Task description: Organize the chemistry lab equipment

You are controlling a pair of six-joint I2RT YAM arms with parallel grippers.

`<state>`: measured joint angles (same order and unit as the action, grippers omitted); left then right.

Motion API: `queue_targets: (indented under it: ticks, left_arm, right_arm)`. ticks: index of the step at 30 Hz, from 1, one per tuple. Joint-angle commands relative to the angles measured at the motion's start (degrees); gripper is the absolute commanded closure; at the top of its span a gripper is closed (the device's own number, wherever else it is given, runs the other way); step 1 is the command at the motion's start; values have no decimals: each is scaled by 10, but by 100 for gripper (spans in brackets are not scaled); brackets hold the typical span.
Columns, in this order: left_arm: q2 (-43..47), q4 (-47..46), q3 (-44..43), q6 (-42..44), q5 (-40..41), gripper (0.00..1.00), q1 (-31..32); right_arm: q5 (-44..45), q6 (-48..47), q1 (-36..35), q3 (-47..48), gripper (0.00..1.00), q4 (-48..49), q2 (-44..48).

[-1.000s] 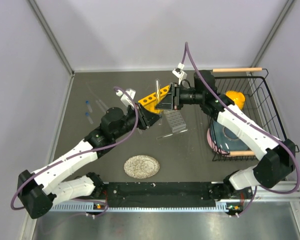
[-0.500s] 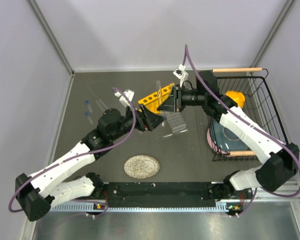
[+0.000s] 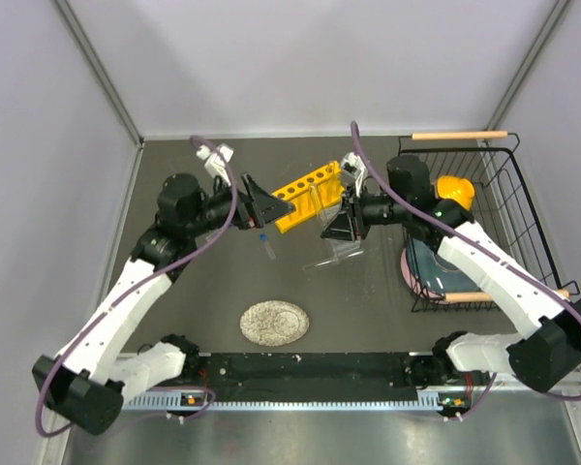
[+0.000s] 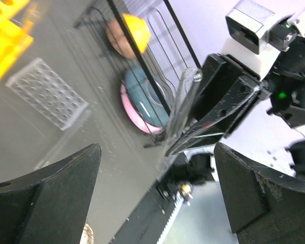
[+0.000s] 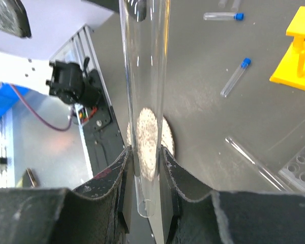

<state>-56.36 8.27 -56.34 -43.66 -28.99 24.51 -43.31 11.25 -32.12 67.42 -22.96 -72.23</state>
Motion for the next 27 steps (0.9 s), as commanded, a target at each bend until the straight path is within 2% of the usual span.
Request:
queue_targets:
  ticks: [1,5,13,16,23,27]
  left_arm:
    - [-60,7,-66,-15,-165,3,-2]
    - [-100,1,-96,-19,-193,7,0]
    - [-146,1,-139,-14,-207,23,27]
    - [-157,1,-147,-7,-198,30,47]
    - [-184,97,-206,60,-129,43,68]
    - [-195,138,-228,84,-99,47,82]
  right_arm:
    - [-23,-84,-7,-6,83,-26,37]
    - [-38,-97,-6,-9,83,-38,39]
    - [-56,-109,-12,-8,83,-46,34]
    - [-58,-110,-14,-8,83,-49,31]
    - [-62,-125,-23,-8,83,-57,27]
    - [-62,-127,-25,-7,83,-59,24]
